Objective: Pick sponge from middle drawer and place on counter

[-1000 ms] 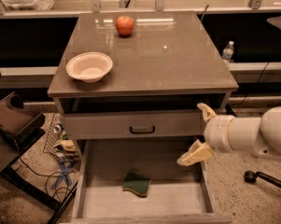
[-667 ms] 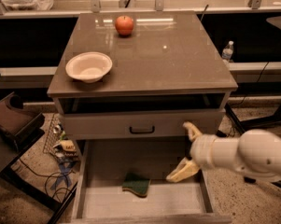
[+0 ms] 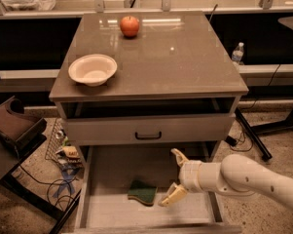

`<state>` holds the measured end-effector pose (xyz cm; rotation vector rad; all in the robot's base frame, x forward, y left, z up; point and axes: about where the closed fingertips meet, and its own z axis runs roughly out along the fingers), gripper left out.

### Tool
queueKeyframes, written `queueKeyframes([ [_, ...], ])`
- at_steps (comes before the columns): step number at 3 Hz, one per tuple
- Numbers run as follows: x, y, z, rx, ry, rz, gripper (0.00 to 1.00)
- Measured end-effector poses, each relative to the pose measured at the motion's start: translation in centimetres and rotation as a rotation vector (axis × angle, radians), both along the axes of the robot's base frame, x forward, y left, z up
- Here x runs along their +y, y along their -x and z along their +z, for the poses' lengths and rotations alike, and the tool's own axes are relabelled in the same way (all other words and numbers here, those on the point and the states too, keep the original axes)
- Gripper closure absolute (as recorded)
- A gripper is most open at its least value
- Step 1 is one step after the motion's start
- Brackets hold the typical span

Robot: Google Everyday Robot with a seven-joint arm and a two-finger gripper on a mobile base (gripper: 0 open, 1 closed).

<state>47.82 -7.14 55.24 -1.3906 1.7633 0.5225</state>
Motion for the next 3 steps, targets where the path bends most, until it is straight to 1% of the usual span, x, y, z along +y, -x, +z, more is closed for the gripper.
queueKeyframes([
  [1, 2.9, 0.9, -5.6, 0.044, -0.006, 0.048, 0.00],
  [2, 4.5, 1.1, -8.4, 0.065, -0.011, 0.065, 0.00],
  [3, 6.4, 0.5, -10.9, 0.078, -0.013, 0.084, 0.00],
])
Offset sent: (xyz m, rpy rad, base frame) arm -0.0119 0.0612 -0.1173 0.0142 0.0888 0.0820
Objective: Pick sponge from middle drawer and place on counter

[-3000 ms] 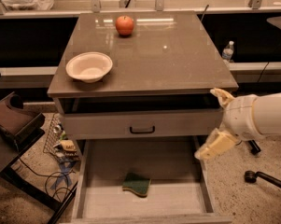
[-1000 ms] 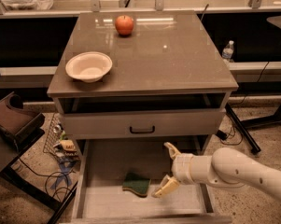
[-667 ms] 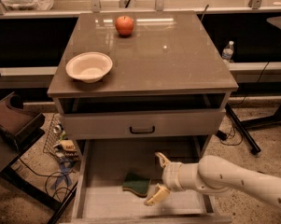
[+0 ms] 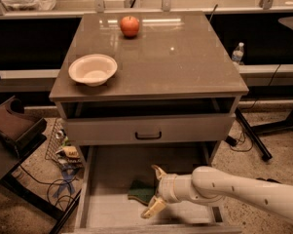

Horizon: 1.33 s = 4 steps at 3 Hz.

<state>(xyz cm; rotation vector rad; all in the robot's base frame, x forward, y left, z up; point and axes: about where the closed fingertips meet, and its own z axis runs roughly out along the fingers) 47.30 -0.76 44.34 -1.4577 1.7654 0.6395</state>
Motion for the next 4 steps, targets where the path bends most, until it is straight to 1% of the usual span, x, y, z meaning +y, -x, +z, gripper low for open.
queueKeyframes([
  [1, 1.2, -0.6, -2.1, 0.007, 0.003, 0.001, 0.00],
  [2, 1.5, -1.1, -4.2, -0.023, 0.026, -0.011, 0.00],
  [3, 1.2, -1.4, -5.3, -0.046, 0.057, -0.022, 0.00],
  [4, 1.3, -1.5, -6.5, -0.075, 0.163, -0.018, 0.00],
])
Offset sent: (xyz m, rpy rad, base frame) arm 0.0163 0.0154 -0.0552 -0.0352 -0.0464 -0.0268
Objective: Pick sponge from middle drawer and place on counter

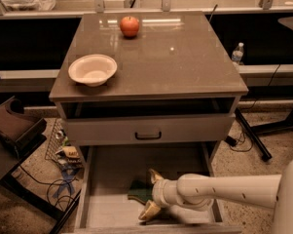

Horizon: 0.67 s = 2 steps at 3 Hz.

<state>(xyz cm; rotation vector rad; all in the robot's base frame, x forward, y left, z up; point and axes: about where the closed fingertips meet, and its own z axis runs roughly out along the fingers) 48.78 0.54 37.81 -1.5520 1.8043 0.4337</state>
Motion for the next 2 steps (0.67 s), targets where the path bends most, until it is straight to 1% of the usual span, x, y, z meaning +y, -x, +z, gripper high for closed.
queueKeyframes([
  [1, 0.16, -0.12, -0.49, -0.016, 0.053, 0.002, 0.00],
  [2, 0.23, -0.18, -0.71, -0.023, 0.078, 0.003, 0.00],
])
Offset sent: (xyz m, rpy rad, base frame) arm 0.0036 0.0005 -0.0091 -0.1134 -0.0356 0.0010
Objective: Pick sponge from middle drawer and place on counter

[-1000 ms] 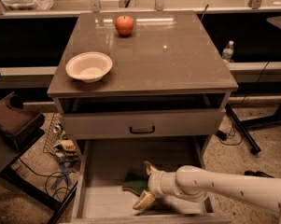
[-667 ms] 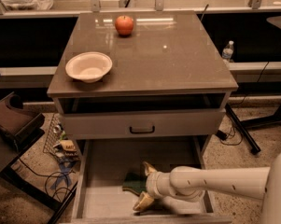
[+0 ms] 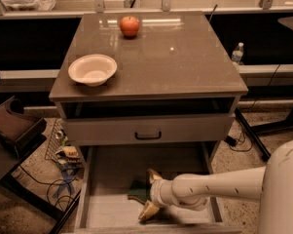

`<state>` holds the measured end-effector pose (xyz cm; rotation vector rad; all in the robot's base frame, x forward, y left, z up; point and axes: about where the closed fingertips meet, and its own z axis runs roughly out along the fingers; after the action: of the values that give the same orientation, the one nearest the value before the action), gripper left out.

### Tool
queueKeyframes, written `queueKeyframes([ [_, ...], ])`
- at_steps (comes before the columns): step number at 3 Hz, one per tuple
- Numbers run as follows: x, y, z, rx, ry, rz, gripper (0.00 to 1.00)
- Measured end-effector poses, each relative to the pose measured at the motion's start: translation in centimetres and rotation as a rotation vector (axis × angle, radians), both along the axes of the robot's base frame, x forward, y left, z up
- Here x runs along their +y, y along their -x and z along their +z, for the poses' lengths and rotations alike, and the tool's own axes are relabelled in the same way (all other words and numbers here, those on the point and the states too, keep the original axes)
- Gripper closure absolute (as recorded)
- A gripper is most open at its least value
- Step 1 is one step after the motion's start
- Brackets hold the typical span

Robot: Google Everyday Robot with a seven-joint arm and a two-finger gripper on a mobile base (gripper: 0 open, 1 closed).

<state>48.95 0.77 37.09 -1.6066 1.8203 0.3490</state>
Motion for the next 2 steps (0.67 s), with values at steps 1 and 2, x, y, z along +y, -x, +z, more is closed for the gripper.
queueKeyframes([
  [1, 0.13, 0.03, -0.05, 0.000, 0.000, 0.002, 0.17],
  [2, 0.25, 0.07, -0.08, 0.001, -0.001, 0.004, 0.39],
])
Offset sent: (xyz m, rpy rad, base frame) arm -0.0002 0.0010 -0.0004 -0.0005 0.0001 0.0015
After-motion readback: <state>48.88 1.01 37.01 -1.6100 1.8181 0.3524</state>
